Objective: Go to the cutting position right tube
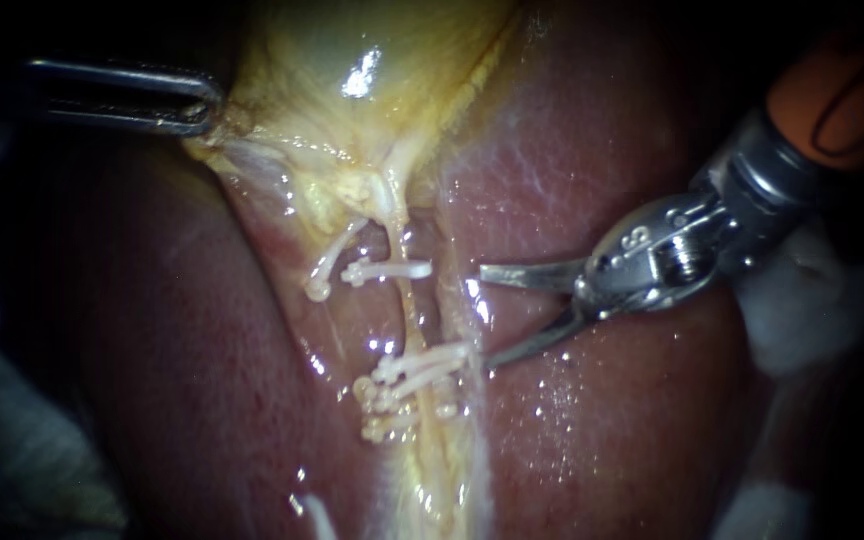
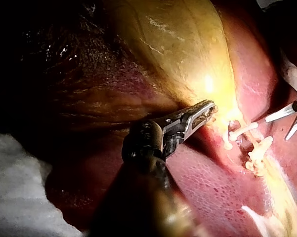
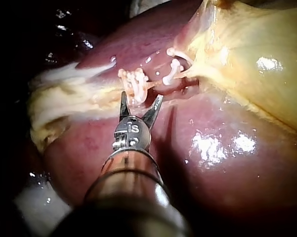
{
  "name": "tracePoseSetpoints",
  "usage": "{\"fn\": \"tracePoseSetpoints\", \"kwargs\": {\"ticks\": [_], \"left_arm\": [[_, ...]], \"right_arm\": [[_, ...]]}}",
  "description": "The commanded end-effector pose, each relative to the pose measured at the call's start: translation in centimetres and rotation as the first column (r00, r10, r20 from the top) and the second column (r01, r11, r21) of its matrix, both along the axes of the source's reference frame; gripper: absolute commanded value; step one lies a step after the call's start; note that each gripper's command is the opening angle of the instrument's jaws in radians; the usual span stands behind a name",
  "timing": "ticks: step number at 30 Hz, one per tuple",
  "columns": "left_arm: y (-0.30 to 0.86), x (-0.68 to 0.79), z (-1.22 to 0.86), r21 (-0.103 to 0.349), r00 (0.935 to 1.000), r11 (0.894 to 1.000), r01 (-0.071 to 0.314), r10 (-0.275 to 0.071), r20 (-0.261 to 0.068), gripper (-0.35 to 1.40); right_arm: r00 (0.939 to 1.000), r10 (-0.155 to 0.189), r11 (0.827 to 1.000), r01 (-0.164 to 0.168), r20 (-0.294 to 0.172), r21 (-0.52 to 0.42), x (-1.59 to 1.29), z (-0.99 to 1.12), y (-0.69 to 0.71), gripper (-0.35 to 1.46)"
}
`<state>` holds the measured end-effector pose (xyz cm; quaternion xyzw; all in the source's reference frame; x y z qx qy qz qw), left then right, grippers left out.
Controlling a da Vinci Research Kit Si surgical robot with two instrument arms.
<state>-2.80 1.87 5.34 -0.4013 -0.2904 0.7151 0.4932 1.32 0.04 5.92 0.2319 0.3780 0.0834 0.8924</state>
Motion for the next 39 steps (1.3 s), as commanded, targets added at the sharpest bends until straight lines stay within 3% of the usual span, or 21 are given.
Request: {"fn": "tracePoseSetpoints", "kwargs": {"ticks": [1,6,12,18,24,34,39], "left_arm": [[0.0,0.0,0.0,0.0,1.0,1.0,0.0,0.0,-0.001,-0.35],[0.0,0.0,0.0,0.0,1.0,1.0,0.0,0.0,-0.001,-0.35],[0.0,0.0,0.0,0.0,1.0,1.0,0.001,-0.001,-0.001,-0.35],[-0.01,0.0,-0.01,0.0,1.0,1.0,0.001,-0.001,-0.001,-0.35],[-0.01,0.0,-0.01,0.0,1.0,1.0,0.001,-0.001,-0.001,-0.35],[-0.01,0.0,-0.01,0.0,1.0,1.0,0.001,-0.001,-0.001,-0.35],[-0.01,-0.01,-0.01,0.0,1.0,1.0,0.002,-0.002,-0.001,-0.35]], "right_arm": [[0.9999,0.003,0.999,-0.003,-0.016,0.036,0.0,0.08,-0.01,1.45],[0.9995,0.025,0.993,-0.022,-0.021,0.117,0.08,0.37,-0.04,1.45],[0.9962,0.068,0.972,-0.054,-0.053,0.229,0.22,0.75,-0.01,1.43],[0.9951,0.057,0.954,-0.03,-0.081,0.298,0.36,1.06,-0.08,1.43],[0.9908,0.055,0.939,-0.009,-0.124,0.343,0.5,1.13,-0.13,1.43],[0.9741,0.089,0.921,-0.001,-0.208,0.39,0.84,1.09,-0.15,1.4],[0.9704,0.079,0.915,0.02,-0.228,0.403,0.95,1.07,-0.17,1.38]]}}
